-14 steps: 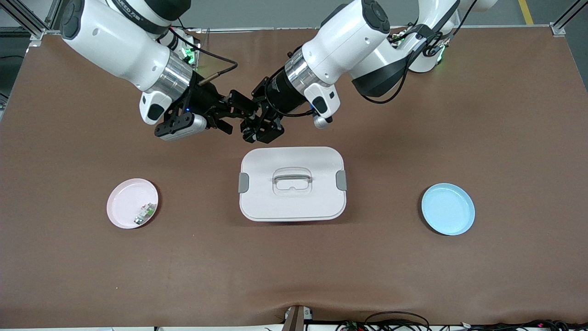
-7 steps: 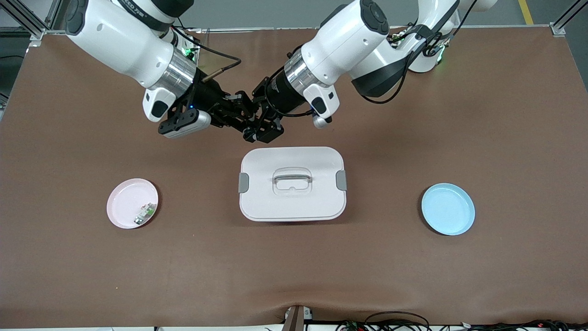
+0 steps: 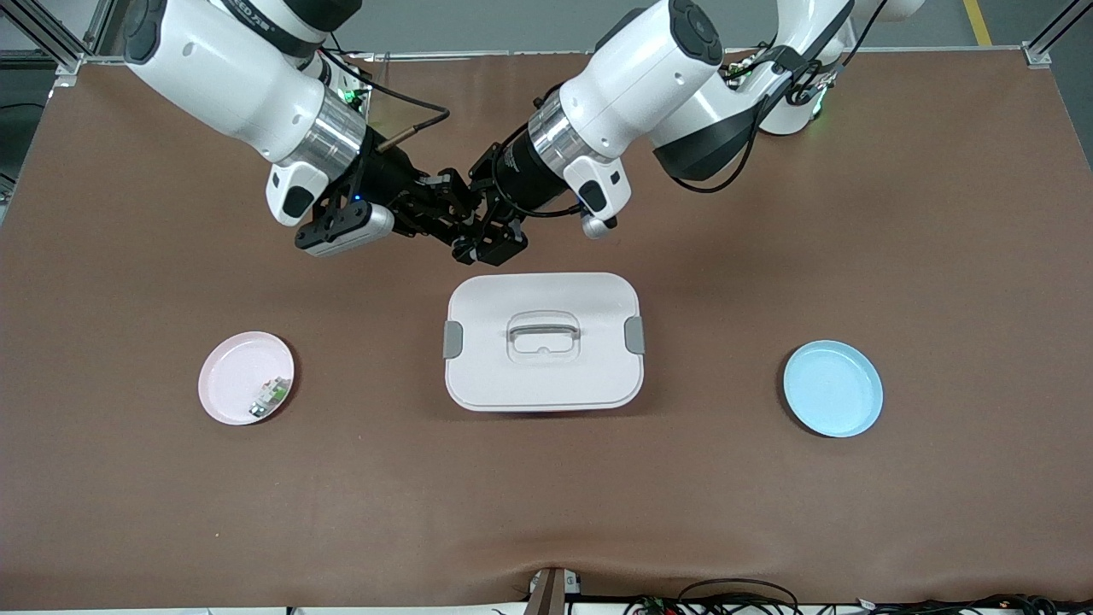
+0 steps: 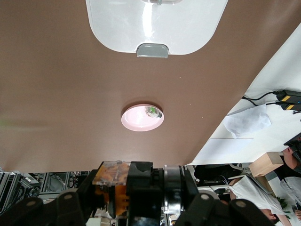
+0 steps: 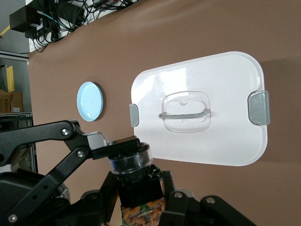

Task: Transfer orange switch to right arm and place
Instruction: 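Close the right gripper on the switch and open the left gripper, then carry the switch with the right gripper to the pink plate while the left gripper withdraws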

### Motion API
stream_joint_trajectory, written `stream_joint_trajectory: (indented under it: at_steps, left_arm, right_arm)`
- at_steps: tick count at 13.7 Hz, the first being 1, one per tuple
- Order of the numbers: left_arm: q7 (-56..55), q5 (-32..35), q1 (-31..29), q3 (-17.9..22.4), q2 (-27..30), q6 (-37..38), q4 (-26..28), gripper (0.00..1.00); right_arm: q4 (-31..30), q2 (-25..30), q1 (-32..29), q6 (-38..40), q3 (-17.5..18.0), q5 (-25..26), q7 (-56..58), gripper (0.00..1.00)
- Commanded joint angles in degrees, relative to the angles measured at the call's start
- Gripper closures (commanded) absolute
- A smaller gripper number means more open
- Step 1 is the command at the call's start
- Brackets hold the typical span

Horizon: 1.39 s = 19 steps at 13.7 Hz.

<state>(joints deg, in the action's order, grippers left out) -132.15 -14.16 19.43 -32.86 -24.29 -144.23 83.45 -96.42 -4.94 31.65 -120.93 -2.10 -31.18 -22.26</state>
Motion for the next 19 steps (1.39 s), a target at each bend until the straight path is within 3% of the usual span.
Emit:
stream_joint_trajectory:
  at_steps: [1,2,5,10,15,19]
  left_arm:
    - [-1.36,2.21,-0.45,-0.10,0.83,-0.09,-0.39,0.10]
    - [-1.27,2.21,-0.45,-0.10,0.92,-0.09,-0.39,0.00]
    - [-1.27,2.21,-0.53,-0.10,1.00,-0.09,-0.48,0.00]
    - [-0.75,2.21,-1.23,-0.01,2.40,2.53,-0.13,0.00]
    - [8.28,2.21,-3.87,0.16,5.13,10.62,-0.13,0.00]
    - [21.37,2.21,-6.94,0.17,6.54,16.77,-0.22,0.00]
  right_arm:
    - [0.18,0.02,0.61,0.87,-0.54,4.01,-0.51,1.00]
    - [0.18,0.02,0.43,0.96,-0.54,4.63,0.01,1.00]
    - [0.26,0.02,-0.53,3.67,-1.15,7.96,8.06,1.00]
    - [0.26,-0.59,-9.04,11.94,-1.24,20.96,40.04,1.00]
    - [-0.09,-4.71,-16.60,12.30,-1.24,30.99,62.38,1.00]
    - [-0.44,-7.88,-21.53,9.59,-1.24,33.90,75.39,1.00]
